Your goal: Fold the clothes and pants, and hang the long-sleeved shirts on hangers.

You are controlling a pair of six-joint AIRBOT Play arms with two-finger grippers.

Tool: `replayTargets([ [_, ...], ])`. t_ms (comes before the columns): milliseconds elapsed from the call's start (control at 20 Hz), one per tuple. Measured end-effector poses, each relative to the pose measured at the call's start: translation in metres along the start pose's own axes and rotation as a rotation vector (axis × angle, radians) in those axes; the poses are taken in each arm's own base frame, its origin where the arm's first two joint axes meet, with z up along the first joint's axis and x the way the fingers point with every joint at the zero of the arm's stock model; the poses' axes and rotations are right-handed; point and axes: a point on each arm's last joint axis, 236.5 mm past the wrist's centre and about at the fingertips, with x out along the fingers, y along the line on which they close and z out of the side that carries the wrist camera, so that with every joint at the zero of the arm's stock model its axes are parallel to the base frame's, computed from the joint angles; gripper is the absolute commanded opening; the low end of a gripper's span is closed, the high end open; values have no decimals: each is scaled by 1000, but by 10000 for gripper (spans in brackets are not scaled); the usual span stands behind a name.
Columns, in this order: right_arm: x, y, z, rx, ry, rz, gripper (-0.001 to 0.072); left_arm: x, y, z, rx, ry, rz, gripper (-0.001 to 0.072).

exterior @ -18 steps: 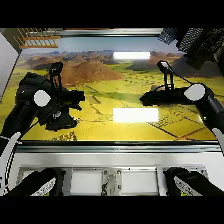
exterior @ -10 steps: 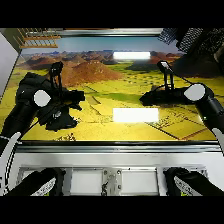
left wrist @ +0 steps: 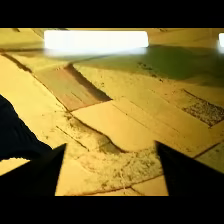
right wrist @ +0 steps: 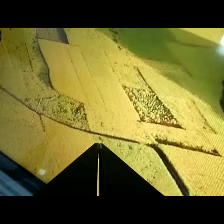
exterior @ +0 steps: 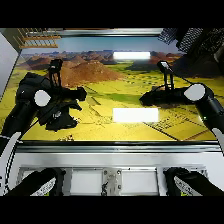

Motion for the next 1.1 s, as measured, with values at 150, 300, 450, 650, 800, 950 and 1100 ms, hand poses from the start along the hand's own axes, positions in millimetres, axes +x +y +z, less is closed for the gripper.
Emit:
replayTargets([
  [150, 0, 0, 0, 0, 0, 0, 21, 9, 24, -2, 176, 19, 100, 692],
  [300, 0, 0, 0, 0, 0, 0, 21, 30, 56, -28, 346, 162, 225, 692],
  [450, 0, 0, 0, 0, 0, 0, 21, 54, 81, -54, 478, 299, 312, 692],
  [650, 0, 0, 0, 0, 0, 0, 21, 82, 101, -76, 620, 416, 382, 692],
  [800, 0, 0, 0, 0, 0, 0, 21, 93, 110, -83, 678, 453, 411, 690],
  [950, 0, -2, 4, 0, -19, -7, 21, 97, 116, -85, 677, 459, 433, 242],
  [1100, 0, -5, 11, -2, -47, -20, 20, 97, 117, -83, 664, 452, 446, 11],
])
